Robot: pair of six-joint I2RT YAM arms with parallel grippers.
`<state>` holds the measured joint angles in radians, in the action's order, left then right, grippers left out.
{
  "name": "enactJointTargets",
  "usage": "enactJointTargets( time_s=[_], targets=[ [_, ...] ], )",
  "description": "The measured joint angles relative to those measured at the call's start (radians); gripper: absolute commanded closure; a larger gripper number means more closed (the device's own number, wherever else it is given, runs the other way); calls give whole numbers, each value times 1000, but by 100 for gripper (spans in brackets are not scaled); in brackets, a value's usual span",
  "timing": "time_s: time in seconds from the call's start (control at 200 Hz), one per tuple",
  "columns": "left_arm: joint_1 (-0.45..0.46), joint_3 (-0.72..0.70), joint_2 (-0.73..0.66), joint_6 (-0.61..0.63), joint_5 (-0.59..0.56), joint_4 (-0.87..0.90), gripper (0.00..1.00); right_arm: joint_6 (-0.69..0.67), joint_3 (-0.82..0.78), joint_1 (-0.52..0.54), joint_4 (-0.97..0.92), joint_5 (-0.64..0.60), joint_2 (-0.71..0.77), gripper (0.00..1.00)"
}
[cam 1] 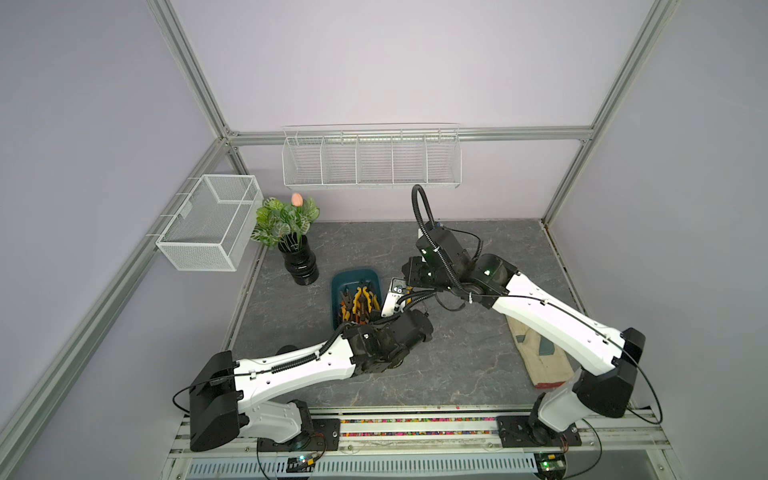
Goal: Take the pliers out of the storage box
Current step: Pick up the pliers from the storage box, then place the pliers at the center of the board.
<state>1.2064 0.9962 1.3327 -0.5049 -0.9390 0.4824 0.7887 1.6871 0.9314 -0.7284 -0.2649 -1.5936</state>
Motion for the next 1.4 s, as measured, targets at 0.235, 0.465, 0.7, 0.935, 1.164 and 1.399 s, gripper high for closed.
enactJointTargets(
  time_s=[0.235,0.465,0.7,0.935,1.164,1.399],
  targets=[
    [0,1,1,17,9,0,53,3,-2,-7,-11,-3,2,93],
    [0,11,-32,18,36,16,14,-20,-31,-109,-80,49,13,93],
    [0,-10,-195,-29,58,91,13,-114,-29,-269,-140,76,15,93],
    [0,-66,-359,-24,57,124,12,-245,98,-309,-183,130,-216,93],
    [-1,-85,-370,-21,85,137,12,-353,398,-327,-244,194,-568,93],
    [-3,-120,-333,-21,128,127,12,-414,968,-361,-370,214,-962,94]
  ],
)
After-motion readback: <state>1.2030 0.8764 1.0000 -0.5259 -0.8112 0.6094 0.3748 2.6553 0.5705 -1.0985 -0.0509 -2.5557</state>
